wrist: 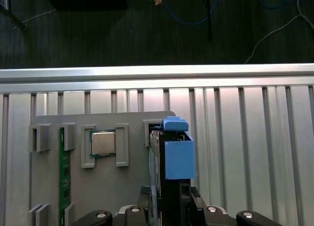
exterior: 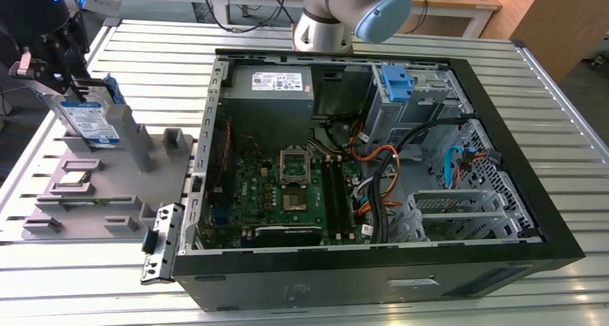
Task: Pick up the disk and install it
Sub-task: 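Pick up the disk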
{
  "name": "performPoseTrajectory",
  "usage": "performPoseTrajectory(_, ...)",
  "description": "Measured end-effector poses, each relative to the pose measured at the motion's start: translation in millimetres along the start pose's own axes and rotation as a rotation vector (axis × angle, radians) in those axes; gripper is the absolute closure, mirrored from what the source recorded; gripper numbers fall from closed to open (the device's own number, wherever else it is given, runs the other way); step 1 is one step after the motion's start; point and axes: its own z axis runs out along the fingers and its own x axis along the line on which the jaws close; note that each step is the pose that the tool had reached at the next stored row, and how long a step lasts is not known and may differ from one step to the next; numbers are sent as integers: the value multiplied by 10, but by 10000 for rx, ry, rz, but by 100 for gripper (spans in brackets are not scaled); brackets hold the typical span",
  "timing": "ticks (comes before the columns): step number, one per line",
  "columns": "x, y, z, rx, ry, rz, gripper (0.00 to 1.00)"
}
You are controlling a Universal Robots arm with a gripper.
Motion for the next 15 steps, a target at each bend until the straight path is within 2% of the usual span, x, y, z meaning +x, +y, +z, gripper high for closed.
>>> performPoseTrajectory(3, 0, 0, 0, 0, 0, 0, 57)
performPoseTrajectory(4, 0, 0, 0, 0, 0, 0, 58)
performPoseTrajectory(5, 1, 0, 0, 0, 1, 0, 65)
performPoseTrajectory(15, 2, 0, 0, 0, 0, 0, 65)
